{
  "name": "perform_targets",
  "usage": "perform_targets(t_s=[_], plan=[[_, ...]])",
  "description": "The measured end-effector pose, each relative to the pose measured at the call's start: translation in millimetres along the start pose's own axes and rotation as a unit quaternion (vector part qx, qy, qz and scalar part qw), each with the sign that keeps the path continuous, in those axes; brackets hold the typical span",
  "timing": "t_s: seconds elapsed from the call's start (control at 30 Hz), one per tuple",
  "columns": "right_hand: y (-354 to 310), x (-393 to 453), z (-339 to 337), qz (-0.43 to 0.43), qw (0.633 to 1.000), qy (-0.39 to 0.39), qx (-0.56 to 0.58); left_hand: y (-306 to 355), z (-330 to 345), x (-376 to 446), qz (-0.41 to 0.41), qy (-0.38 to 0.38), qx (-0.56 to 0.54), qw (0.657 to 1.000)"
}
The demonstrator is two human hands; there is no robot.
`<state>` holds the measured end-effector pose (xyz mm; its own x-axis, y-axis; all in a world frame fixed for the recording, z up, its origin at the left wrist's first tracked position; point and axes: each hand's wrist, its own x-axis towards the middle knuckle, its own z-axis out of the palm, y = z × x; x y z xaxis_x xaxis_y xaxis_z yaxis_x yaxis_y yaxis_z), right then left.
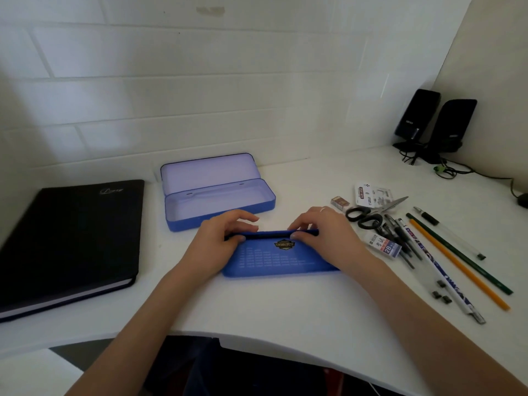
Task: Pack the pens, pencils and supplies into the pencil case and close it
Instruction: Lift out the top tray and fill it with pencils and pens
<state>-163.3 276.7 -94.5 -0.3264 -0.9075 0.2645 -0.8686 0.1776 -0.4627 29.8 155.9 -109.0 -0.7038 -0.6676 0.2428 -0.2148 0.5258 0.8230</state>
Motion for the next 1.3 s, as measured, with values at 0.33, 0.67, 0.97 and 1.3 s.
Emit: perform_targets(t_s=[0.33, 0.67, 0.97, 1.3], plan=[[85, -16, -100, 0.273, 0.936, 0.17, -0.142, 9, 4, 30, -0.018, -0.046, -0.028, 0.998], [118, -42, -100, 0.399, 0.901, 0.137, -0.105, 5, 11, 40, -0.037, -0.026, -0.163, 0.986], [105, -35, -87, 0.332, 0.909, 0.145, -0.208, 4, 11, 35, -0.022, -0.034, -0.161, 0.986], [7, -21, -42, -0.108, 0.99, 0.064, -0.069, 1, 11, 34, -0.024, -0.026, -0.169, 0.985]])
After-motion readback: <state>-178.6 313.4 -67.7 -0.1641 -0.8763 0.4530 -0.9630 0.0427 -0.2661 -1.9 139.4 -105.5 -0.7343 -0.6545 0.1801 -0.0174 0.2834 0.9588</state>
